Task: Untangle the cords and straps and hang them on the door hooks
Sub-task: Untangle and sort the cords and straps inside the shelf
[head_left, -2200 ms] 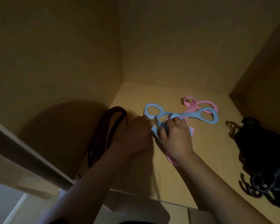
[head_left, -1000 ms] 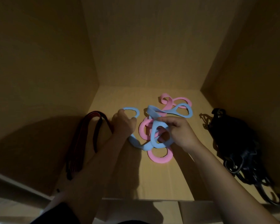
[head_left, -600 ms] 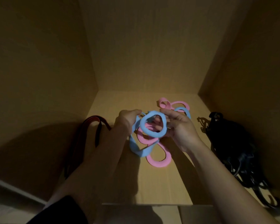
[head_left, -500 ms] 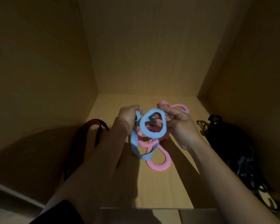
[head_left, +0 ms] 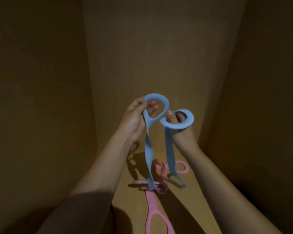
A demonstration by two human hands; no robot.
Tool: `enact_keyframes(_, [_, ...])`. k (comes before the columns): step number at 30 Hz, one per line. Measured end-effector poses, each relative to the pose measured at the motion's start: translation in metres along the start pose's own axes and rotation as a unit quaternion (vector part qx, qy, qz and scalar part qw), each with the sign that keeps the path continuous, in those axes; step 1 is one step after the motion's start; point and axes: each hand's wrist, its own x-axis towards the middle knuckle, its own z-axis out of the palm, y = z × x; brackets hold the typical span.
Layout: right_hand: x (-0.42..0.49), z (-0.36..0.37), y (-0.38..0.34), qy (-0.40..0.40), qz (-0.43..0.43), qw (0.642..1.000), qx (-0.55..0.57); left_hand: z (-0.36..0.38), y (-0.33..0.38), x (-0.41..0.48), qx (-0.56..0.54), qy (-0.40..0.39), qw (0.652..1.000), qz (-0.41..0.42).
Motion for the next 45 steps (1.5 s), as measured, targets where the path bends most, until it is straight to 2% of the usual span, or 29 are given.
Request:
enact_keyframes(5, [0.023, 0.002, -0.029, 0.008, 0.036, 0.999, 0.012, 0.033, 0.023, 0.016, 0.009, -0.025, 0.998, 0.05])
enact_keyframes(9, [0.032, -0.001, -0.056, 0.028, 0.089, 0.99, 0.109, 0.049, 0.039, 0.018, -0.053, -0.061, 0.995, 0.057])
enact_keyframes(12, [0.041, -0.004, -0.072, 0.038, 0.096, 0.984, 0.146, 0.059, 0.056, 0.019, -0.084, -0.086, 0.991, 0.063])
enact_keyframes(16, [0.046, -0.008, -0.084, 0.038, 0.083, 0.986, 0.14, 0.07, 0.068, 0.019, -0.034, -0.118, 0.989, 0.084])
enact_keyframes(23, [0.039, -0.003, -0.08, 0.041, 0.071, 0.984, 0.158, 0.071, 0.058, 0.012, -0.038, -0.111, 0.989, 0.089])
enact_keyframes(31, [0.032, -0.012, -0.06, 0.041, 0.017, 0.995, 0.086, 0.071, 0.058, 0.011, -0.035, -0.089, 0.992, 0.085])
enact_keyframes(37, [0.021, -0.01, -0.038, -0.018, -0.025, 0.996, 0.08, 0.076, 0.057, 0.014, -0.046, -0.07, 0.993, 0.088])
enact_keyframes(41, [0.017, -0.007, -0.037, -0.031, -0.017, 0.994, 0.103, 0.075, 0.056, 0.015, -0.065, -0.056, 0.993, 0.08])
enact_keyframes(45, [0.012, -0.002, -0.032, -0.025, 0.027, 0.99, 0.138, 0.075, 0.054, 0.017, -0.09, -0.041, 0.992, 0.072])
